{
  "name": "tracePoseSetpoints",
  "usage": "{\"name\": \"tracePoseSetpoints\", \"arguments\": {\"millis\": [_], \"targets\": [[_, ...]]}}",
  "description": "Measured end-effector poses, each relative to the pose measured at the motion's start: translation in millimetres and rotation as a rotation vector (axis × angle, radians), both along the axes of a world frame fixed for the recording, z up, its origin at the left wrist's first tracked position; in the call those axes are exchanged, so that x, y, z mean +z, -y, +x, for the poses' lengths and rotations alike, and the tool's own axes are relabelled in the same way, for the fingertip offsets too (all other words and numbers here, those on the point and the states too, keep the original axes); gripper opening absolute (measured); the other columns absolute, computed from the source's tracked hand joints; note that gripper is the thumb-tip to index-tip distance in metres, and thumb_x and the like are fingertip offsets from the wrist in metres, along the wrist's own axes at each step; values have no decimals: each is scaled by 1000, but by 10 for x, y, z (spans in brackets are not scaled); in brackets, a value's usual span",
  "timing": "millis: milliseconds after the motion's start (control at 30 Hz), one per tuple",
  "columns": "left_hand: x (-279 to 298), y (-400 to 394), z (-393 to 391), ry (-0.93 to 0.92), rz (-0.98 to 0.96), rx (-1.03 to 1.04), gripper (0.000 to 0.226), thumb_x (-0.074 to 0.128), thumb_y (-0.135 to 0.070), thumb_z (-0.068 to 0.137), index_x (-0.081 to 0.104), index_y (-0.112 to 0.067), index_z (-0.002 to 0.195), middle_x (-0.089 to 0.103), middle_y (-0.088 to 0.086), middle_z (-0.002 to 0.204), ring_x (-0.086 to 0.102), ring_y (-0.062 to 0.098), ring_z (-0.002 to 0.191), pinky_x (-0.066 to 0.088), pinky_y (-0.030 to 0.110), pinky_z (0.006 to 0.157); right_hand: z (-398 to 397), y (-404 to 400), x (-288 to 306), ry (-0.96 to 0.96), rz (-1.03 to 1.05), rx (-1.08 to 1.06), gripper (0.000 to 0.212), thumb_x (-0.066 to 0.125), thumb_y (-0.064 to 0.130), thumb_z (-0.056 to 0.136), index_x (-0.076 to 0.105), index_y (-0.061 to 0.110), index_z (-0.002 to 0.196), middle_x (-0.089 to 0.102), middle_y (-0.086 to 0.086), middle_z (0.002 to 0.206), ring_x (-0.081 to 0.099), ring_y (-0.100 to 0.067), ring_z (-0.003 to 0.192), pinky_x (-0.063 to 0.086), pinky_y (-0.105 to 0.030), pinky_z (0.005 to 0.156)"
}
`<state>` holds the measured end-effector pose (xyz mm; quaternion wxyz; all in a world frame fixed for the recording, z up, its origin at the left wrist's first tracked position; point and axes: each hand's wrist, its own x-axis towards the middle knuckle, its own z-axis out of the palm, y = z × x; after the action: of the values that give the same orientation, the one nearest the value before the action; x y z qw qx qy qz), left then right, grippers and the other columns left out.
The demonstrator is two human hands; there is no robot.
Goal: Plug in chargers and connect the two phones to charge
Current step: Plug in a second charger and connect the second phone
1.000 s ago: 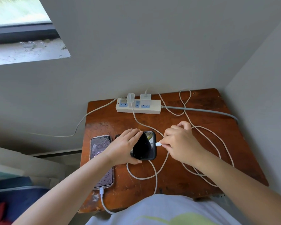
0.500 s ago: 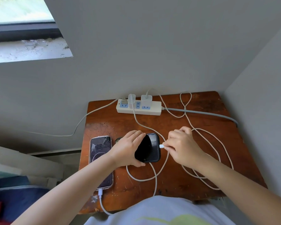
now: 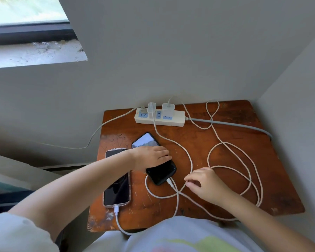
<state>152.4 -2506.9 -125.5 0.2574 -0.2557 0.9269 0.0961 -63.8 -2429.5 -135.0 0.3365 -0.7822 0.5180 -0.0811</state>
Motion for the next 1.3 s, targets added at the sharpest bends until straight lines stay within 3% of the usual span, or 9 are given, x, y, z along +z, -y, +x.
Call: {"name": "tracePoseSetpoints", "arguments": {"millis": [133,300,433,833,967,1067,1167,1233,1300], "targets": [[-71,-55,-58,82,5,-198,79,64,-4,78,16,-8,140,23,15,150,16,28,139,15,38,113,-82,29,-86,-45,-8,-84,21,54,16,86,66,11,102,67,-8,107,56,-20,102,41,-34,95],[-132,-122,-70,20,1,-285,64,49,6,85,21,-10,140,26,13,150,17,26,139,8,35,114,-49,71,-264,-262,-82,-10,33,47,19,90,53,18,122,45,-2,137,34,-19,129,28,-39,107],[-164,-187,-46,13,5,-350,58,40,6,90,20,-13,140,24,10,151,13,24,140,5,34,114,-22,86,-328,-330,-129,-14,37,47,20,90,48,19,127,40,-3,141,29,-19,134,21,-44,113],[-129,-281,-58,1,19,-171,67,46,7,86,16,-14,141,18,7,153,8,23,141,5,35,114,11,91,-408,-335,-166,-58,39,43,23,91,42,20,130,37,-5,144,27,-20,135,19,-42,114],[-126,-349,-11,20,-16,-107,73,48,5,86,8,-18,142,7,4,155,-1,23,141,3,38,114,27,69,-415,-310,-172,-80,39,44,20,91,43,18,130,38,-7,143,28,-22,136,19,-43,114],[-167,-518,121,-40,-45,156,80,45,7,85,-5,-17,142,-6,5,155,-12,22,140,-4,36,113,13,46,-441,-294,-176,-75,39,43,19,92,42,17,131,38,-8,144,28,-22,136,18,-44,114],[-248,-795,158,-193,-53,649,75,39,5,85,-10,-8,140,-12,11,153,-17,27,139,-8,34,111,15,21,-453,-275,-184,-96,38,45,16,91,44,14,129,40,-11,143,30,-25,136,19,-46,114],[-311,-939,42,-385,-22,1009,65,38,-10,93,-6,-5,140,-9,14,153,-14,27,140,-5,31,112,28,-1,-464,-267,-197,-118,37,48,13,90,48,11,127,44,-15,140,34,-29,133,21,-49,112],[-380,-1007,-109,-536,1,1214,62,33,-31,96,-1,-5,141,-5,13,154,-12,24,140,-4,30,111,45,-11,-474,-270,-211,-132,36,50,11,88,51,9,124,48,-17,137,38,-32,131,23,-52,110]]}}
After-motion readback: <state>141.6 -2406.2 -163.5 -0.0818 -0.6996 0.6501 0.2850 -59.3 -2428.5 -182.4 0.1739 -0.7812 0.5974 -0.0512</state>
